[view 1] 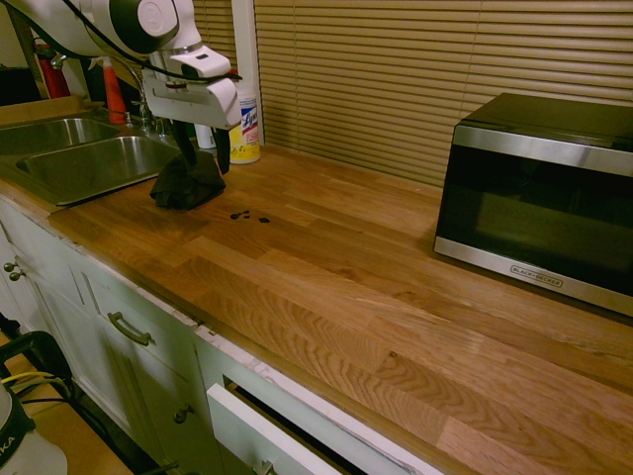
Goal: Clear the spill
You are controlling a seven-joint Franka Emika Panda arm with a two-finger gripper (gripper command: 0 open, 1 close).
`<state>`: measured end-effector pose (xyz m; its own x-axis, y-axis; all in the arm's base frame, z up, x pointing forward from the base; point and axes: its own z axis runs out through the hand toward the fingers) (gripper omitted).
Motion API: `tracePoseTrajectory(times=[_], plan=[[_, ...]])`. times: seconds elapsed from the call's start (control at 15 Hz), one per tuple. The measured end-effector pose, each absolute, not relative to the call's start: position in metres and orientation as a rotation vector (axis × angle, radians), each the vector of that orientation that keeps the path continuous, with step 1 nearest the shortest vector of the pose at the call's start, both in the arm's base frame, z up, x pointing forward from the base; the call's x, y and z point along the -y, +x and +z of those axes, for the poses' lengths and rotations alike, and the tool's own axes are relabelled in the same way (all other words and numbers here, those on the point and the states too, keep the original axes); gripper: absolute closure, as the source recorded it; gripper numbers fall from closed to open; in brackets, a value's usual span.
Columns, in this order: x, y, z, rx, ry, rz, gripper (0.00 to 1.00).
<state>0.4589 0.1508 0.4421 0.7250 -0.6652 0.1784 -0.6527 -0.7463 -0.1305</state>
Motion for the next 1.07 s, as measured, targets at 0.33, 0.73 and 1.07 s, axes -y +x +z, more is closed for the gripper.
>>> tracePoseTrajectory(times=[0.33,0.73,1.07], plan=[[-0.212,0.478,0.444,-1.029,-2.875,-0.416,0.00],[-0.285,0.502,0.430,-0.998,-2.883,-0.491,0.00],[-0.310,0.510,0.402,-1.074,-2.877,-0.478,0.00]])
